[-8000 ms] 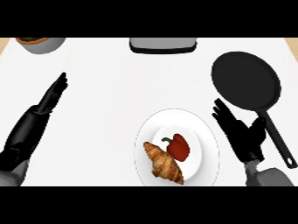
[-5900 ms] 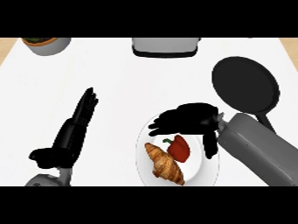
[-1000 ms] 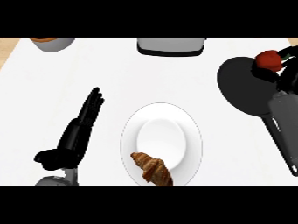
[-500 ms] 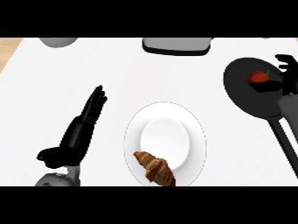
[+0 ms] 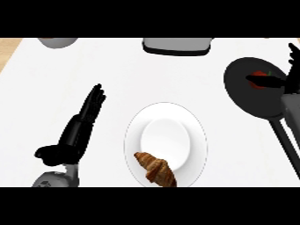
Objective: Pick the bell pepper from the plate and place it in the pan
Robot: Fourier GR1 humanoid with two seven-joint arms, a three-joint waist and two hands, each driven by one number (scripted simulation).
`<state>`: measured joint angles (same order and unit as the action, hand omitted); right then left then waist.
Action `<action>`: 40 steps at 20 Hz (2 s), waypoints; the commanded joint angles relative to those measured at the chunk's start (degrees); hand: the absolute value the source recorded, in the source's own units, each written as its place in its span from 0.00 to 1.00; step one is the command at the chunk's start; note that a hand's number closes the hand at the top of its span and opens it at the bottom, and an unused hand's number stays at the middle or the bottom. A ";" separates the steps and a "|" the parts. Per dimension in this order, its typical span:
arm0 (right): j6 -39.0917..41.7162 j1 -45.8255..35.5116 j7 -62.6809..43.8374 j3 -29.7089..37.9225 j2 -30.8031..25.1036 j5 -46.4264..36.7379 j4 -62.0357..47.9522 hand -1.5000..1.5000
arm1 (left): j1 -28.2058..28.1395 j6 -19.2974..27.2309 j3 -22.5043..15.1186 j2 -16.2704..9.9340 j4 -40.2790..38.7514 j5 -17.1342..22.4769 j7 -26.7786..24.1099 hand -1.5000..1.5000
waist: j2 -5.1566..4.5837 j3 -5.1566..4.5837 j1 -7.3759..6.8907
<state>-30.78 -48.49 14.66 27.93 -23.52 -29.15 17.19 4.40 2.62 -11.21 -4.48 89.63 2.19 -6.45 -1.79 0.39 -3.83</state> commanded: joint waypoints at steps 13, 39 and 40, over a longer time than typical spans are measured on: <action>30.52 10.36 20.29 11.70 -6.12 17.63 -0.67 0.00 | -4.18 -0.06 1.10 0.26 -0.50 -0.07 -2.54 0.50 | 1.44 -0.28 3.09; 32.30 35.53 15.55 -1.79 -1.15 24.64 30.23 0.00 | -0.71 -1.89 5.29 1.66 1.31 -1.38 2.96 0.50 | 1.83 -0.40 3.99; 30.67 36.59 13.23 -3.47 1.20 25.00 35.31 0.00 | 0.01 -0.80 5.26 2.78 -2.46 -3.00 0.51 0.50 | 1.83 -0.41 4.01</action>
<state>0.78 -15.36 31.14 26.05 -23.14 -5.12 45.88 1.74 1.09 -6.82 -2.80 90.49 0.10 -5.57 0.04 0.00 0.05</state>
